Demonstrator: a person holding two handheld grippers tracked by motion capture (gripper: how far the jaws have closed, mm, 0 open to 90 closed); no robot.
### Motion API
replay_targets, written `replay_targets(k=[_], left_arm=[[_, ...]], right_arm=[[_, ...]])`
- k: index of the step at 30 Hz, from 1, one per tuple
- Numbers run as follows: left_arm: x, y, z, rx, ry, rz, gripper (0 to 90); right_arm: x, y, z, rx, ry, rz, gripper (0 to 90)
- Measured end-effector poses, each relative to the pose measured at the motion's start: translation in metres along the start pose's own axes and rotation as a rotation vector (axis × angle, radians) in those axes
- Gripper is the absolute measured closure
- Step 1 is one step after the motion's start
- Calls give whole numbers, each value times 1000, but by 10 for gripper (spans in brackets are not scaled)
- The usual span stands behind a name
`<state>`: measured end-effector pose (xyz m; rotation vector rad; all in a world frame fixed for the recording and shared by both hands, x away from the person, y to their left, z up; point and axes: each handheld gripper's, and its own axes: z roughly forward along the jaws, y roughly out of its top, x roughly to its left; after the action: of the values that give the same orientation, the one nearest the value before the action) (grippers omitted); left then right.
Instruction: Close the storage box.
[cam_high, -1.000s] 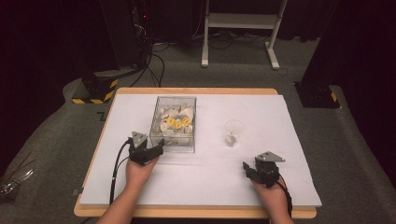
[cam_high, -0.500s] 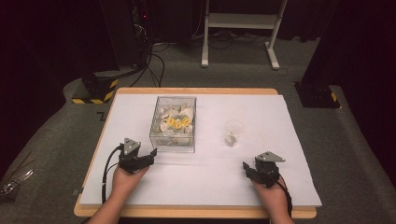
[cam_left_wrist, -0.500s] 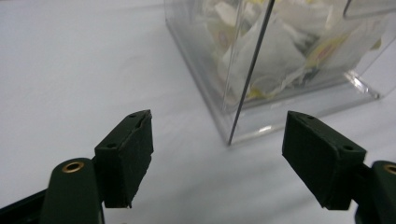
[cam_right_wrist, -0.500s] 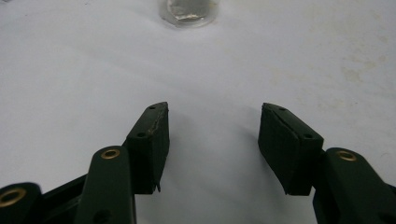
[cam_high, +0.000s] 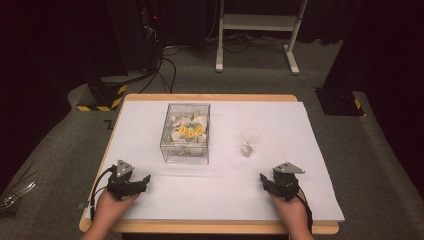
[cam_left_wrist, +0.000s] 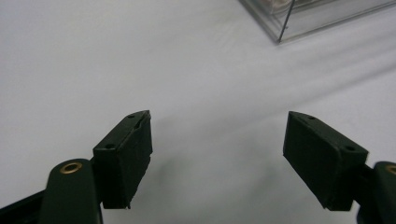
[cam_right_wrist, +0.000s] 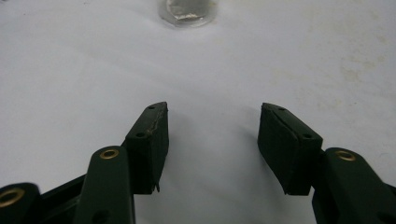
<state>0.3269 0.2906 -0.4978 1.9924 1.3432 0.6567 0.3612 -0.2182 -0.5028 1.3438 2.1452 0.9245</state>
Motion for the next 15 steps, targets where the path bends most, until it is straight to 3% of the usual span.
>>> replay_targets(k=[8,11,15], left_arm=[[6,-10,1,16,1,-8,231],[10,-11,2,4,-23,-40,217],[9,-12,2,-3,-11,-31,223]], right_arm=[[0,0,0,0,-1,0,434],[0,0,0,0,-1,-1,433],[0,0,0,0,-1,0,433]])
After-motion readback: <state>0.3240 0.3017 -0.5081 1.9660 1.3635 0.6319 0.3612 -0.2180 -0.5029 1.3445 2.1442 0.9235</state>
